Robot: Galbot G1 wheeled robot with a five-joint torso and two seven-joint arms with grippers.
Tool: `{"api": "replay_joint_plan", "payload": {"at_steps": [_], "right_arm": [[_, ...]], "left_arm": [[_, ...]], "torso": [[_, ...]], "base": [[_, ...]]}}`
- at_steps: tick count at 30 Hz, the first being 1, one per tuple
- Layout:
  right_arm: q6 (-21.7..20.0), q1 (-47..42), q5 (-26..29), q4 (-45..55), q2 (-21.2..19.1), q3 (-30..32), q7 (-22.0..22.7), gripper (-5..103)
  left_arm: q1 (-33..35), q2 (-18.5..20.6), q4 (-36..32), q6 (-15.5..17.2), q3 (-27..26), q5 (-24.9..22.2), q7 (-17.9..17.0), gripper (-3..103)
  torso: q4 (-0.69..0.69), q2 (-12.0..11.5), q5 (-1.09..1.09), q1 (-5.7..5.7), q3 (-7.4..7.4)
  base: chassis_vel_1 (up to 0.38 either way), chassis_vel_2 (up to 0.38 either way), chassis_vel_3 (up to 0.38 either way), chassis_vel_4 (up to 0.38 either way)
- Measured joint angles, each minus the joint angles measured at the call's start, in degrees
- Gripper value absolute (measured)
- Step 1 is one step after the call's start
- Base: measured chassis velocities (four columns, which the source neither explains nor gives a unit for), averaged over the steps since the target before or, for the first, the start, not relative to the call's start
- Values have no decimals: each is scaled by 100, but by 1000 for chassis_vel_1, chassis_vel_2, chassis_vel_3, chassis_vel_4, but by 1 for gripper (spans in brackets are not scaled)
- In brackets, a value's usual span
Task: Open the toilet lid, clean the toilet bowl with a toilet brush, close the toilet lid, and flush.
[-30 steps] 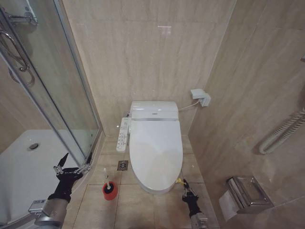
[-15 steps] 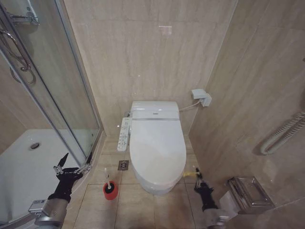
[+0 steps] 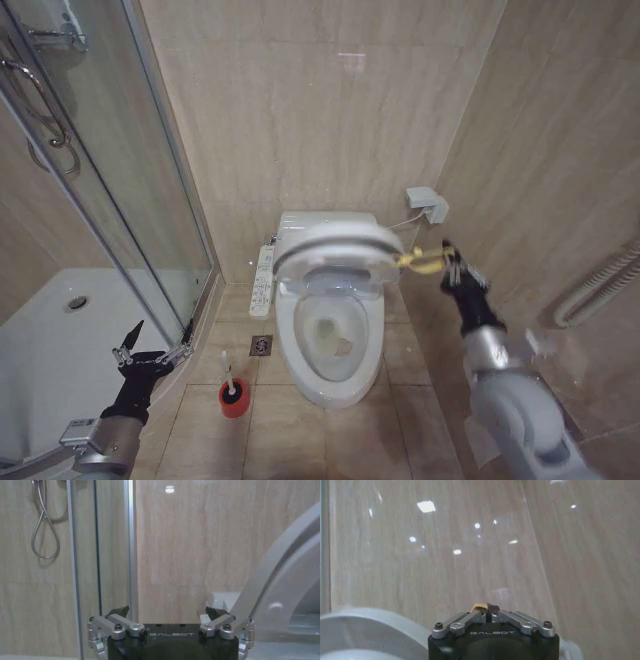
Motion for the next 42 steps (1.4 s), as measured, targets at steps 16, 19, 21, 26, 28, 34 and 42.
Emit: {"api": "replay_joint_plan", "payload": {"at_steps": [16, 19, 21, 26, 28, 34, 42], "right_arm": [[-330, 2404, 731, -1156, 368, -624, 585, 1], [-93, 3179, 533, -1774, 571, -847, 451, 1], [34, 3450, 409, -2095, 682, -955, 394, 1], [537, 4302, -92, -3260, 1008, -1243, 36, 1], [722, 4714, -253, -3784, 1111, -1339, -99, 1], [1209, 5574, -671, -5053, 1313, -1602, -445, 1], [1473, 6038, -1036, -5924, 1443, -1763, -614, 1]], "left_arm": [[0, 0, 0, 0, 0, 0, -1, 100], [1, 0, 0, 0, 0, 0, 0, 100], [0, 0, 0, 0, 0, 0, 0, 100], [0, 0, 0, 0, 0, 0, 0, 100], [0, 0, 0, 0, -1, 0, -1, 100], [0, 0, 0, 0, 0, 0, -1, 100], [0, 0, 0, 0, 0, 0, -1, 100]], "torso": [[-4, 1, 0, -2, -1], [-4, 1, -1, -1, -1], [-5, 1, -2, -2, -1], [-11, 2, -1, -3, -3], [-8, 2, -1, -2, -2], [-7, 2, -2, -2, -2], [-7, 4, -3, -4, -5]], "base": [[0, 0, 0, 0], [0, 0, 0, 0], [0, 0, 0, 0], [0, 0, 0, 0], [0, 0, 0, 0], [0, 0, 0, 0], [0, 0, 0, 0]]}}
